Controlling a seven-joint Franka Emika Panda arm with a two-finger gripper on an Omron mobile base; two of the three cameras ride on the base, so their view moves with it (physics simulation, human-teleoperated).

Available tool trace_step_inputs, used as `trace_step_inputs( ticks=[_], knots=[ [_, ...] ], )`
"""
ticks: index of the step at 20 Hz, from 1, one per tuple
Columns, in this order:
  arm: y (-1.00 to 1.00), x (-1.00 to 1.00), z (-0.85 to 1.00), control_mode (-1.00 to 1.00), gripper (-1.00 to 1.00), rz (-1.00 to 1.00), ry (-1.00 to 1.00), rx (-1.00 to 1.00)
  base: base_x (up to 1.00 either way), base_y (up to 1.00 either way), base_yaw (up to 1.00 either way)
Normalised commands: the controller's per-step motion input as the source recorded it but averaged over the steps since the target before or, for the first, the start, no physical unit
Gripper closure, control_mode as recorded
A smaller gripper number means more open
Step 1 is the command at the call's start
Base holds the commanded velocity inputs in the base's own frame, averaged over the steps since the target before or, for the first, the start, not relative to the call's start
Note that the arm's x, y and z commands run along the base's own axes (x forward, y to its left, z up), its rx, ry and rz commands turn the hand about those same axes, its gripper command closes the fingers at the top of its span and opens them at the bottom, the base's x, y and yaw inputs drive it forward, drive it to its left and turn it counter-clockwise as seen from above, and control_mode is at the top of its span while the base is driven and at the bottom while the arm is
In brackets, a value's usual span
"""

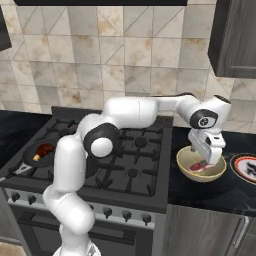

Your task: Place one of the steaks on the plate and the other in the bowl. Then place the bowl in the fridge.

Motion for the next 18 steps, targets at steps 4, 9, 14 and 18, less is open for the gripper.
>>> trace_step_inputs(
  ticks=[4,9,14,18],
  knots=[
    [1.0,-0.02,0.57,-1.0,-1.0,-0.01,0.0,-0.19,0.0,0.0,0.0],
    [0.64,-0.28,0.69,-1.0,-1.0,0.27,-0.05,0.0,0.0,0.0,0.0],
    [0.97,-0.05,0.27,-1.0,-1.0,0.64,0.02,-0.11,0.0,0.0,0.0],
    [1.0,0.0,0.26,-1.0,-1.0,0.71,0.11,0.06,0.0,0.0,0.0]
  ],
)
